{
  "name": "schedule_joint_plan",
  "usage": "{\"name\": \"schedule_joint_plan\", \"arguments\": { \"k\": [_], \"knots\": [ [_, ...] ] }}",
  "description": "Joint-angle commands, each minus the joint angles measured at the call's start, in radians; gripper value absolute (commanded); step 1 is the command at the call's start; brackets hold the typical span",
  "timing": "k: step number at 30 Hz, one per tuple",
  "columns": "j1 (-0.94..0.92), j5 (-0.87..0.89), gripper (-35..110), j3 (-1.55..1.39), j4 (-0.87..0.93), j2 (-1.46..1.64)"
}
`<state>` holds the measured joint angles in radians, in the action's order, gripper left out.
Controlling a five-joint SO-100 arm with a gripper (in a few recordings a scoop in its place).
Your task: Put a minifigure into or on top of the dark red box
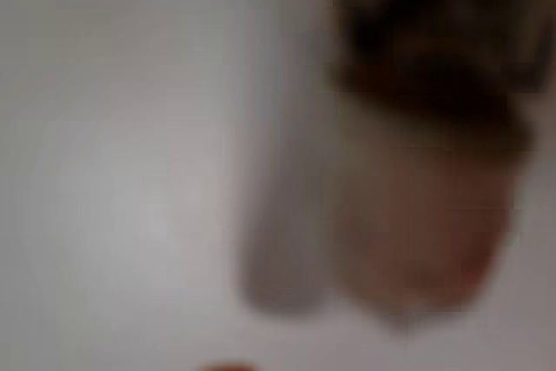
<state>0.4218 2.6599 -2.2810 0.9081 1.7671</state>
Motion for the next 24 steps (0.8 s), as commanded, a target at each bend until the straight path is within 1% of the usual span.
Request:
{"name": "schedule_joint_plan", "arguments": {
  "k": [1, 10, 14, 21, 22, 23, 24],
  "knots": [
    [0.0, 0.002, 23, 0.037, -0.005, -0.017],
    [-0.051, -0.063, 23, 0.057, -0.06, -0.094],
    [-0.081, -0.101, 23, 0.035, -0.12, -0.123],
    [-0.143, -0.172, 19, 0.003, -0.164, -0.124],
    [-0.153, -0.189, 18, -0.018, -0.201, -0.12],
    [-0.164, -0.202, 14, -0.04, -0.242, -0.117],
    [-0.176, -0.229, 5, -0.058, -0.281, -0.115]
  ]
}}
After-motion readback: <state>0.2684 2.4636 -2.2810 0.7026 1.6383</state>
